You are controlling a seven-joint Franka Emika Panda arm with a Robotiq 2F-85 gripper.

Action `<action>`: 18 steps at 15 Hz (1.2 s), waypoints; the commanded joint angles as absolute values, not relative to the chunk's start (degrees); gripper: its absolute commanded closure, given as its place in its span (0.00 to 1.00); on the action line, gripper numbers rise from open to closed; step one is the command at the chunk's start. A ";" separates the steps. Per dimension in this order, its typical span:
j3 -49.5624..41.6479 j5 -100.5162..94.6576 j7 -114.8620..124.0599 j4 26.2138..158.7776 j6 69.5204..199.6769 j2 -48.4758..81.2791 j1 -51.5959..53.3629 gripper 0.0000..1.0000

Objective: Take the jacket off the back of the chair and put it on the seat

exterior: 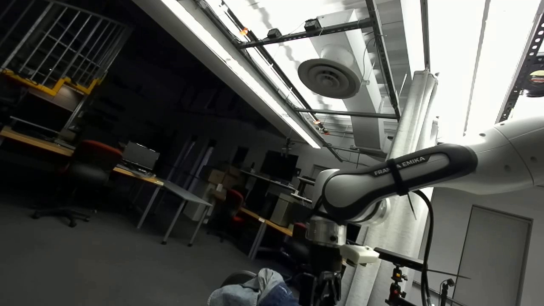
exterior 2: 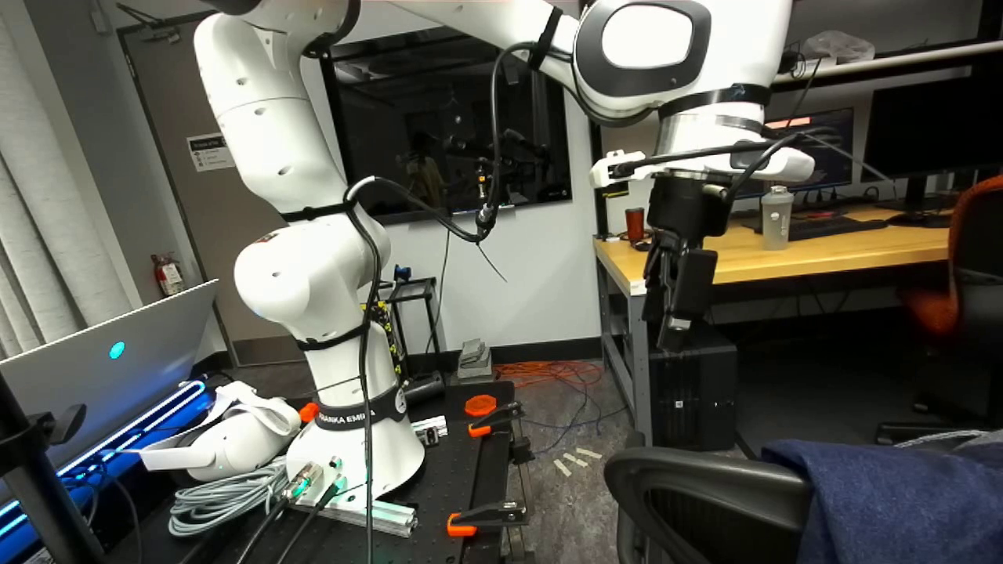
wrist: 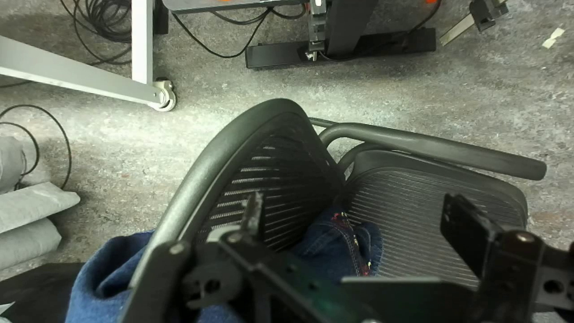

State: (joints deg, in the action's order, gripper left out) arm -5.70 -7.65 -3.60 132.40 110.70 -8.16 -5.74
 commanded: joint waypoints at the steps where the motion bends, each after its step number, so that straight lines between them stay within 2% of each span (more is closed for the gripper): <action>1: -5.99 -7.35 -3.85 132.01 111.15 -8.05 -5.90 0.00; 12: -10.02 -5.67 -2.71 128.64 120.27 -7.73 -9.04 0.00; 18: -13.71 3.76 -1.44 123.43 126.79 -4.50 -11.38 0.00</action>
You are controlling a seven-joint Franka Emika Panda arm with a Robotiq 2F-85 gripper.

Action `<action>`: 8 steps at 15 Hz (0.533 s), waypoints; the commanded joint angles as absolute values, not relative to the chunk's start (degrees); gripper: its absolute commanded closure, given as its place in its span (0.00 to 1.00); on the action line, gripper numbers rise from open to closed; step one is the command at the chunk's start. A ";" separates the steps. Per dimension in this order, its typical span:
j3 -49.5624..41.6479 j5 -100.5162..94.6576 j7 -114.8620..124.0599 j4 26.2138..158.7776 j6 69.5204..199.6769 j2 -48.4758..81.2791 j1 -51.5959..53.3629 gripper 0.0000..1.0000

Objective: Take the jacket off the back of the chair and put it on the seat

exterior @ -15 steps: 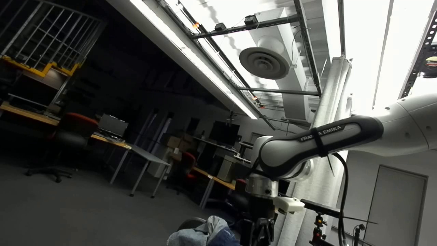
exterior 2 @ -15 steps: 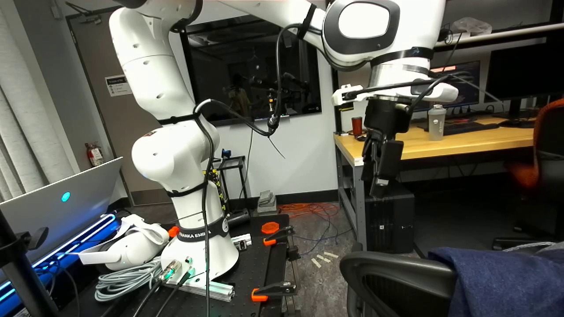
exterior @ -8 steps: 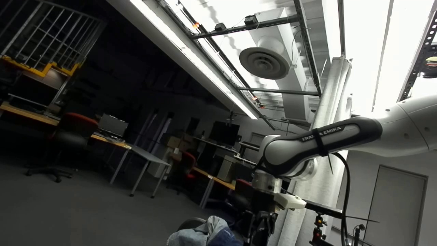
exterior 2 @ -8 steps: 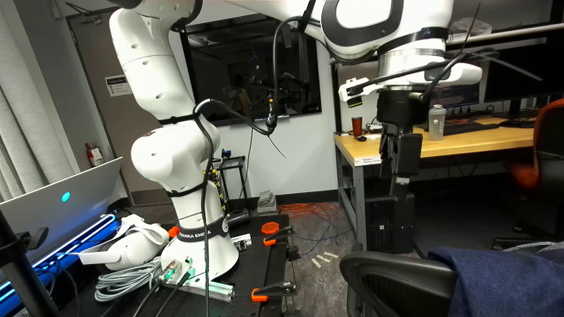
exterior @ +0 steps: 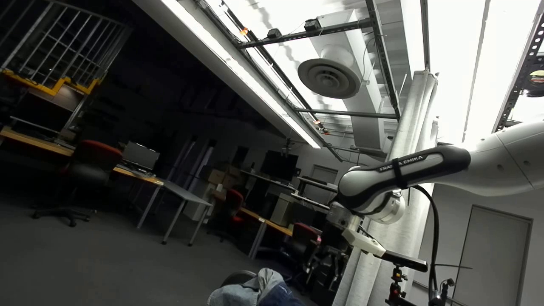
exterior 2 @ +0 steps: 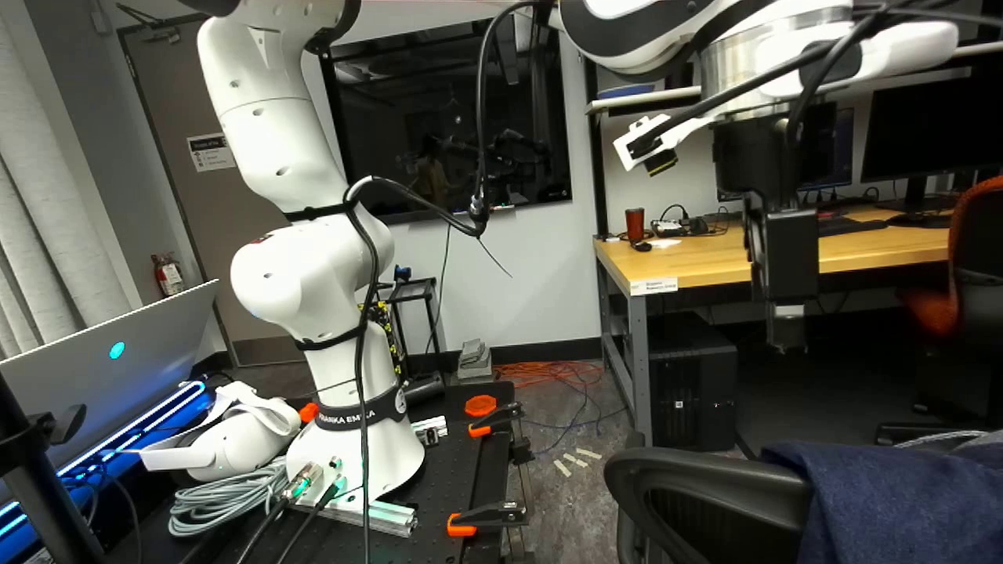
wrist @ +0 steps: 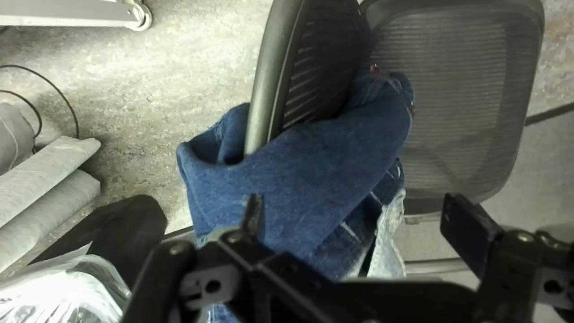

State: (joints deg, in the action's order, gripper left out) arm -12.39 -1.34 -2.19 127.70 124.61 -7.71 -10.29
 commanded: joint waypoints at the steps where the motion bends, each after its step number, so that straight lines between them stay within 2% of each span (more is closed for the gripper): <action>1: -14.23 5.29 -1.33 122.18 127.45 -3.57 -11.74 0.00; 8: -16.03 14.20 -1.56 113.92 130.95 4.32 -14.52 0.00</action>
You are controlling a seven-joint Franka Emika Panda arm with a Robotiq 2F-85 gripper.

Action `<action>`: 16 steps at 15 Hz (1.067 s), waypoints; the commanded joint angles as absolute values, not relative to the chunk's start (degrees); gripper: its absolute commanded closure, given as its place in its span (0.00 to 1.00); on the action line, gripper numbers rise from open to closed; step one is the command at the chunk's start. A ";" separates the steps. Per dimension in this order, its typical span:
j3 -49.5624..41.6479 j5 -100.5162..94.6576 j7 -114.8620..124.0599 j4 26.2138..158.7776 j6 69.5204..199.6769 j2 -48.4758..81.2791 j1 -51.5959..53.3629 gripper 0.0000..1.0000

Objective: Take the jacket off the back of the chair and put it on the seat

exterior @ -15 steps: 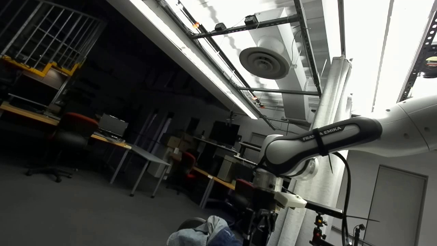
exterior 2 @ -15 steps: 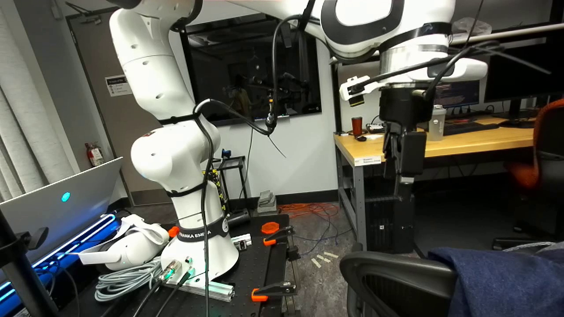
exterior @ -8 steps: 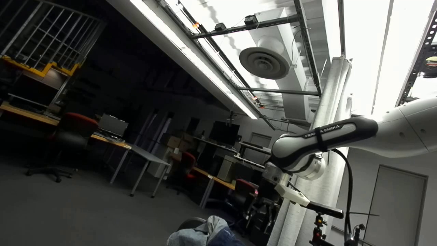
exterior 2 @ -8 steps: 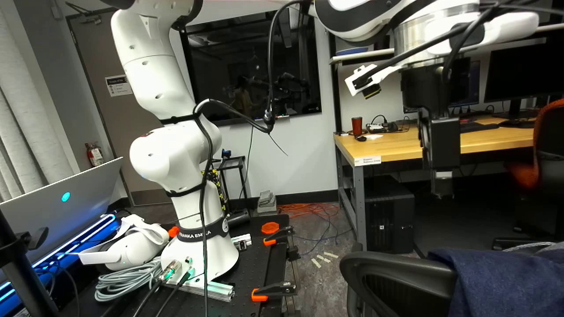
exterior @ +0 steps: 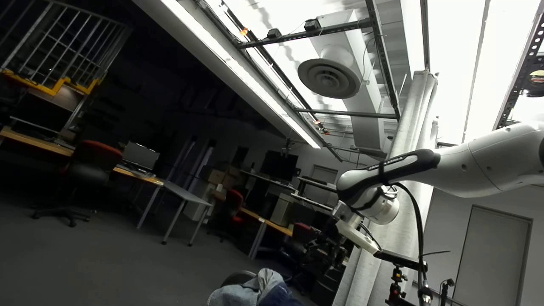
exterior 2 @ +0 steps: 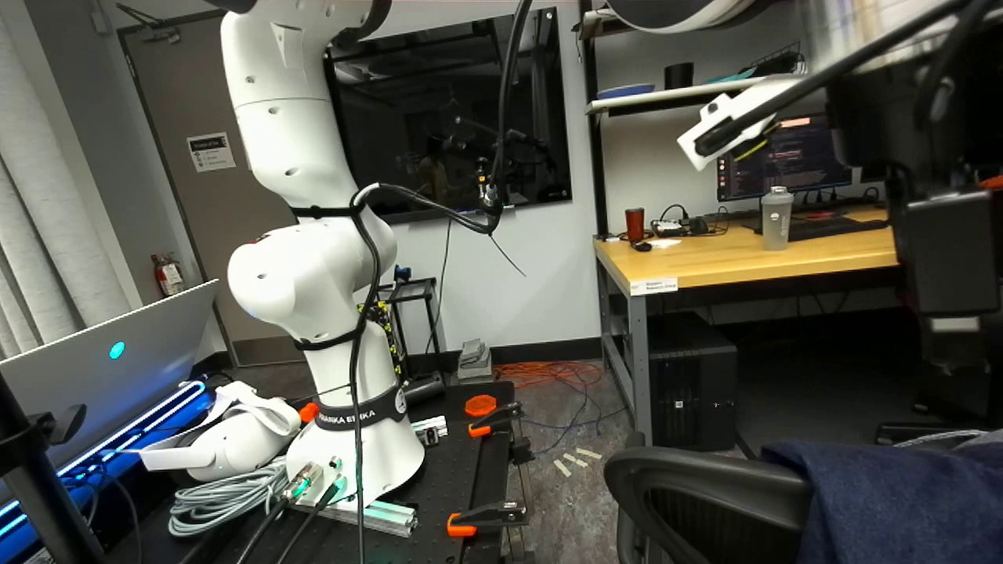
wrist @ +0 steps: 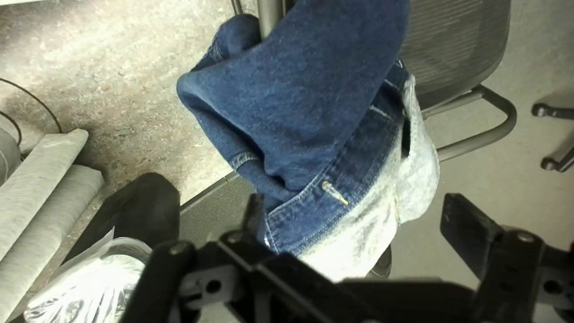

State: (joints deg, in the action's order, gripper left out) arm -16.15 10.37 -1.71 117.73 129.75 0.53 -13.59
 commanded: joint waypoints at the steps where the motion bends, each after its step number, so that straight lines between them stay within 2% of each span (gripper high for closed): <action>1: -15.70 11.49 -1.71 116.58 129.85 1.71 -14.48 0.00; 9: -15.27 12.99 -0.58 114.10 129.59 5.18 -14.60 0.00; 16: -15.80 14.44 5.83 107.04 129.58 13.95 -16.27 0.00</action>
State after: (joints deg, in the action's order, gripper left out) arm -15.89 12.71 3.35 112.72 130.42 8.91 -14.83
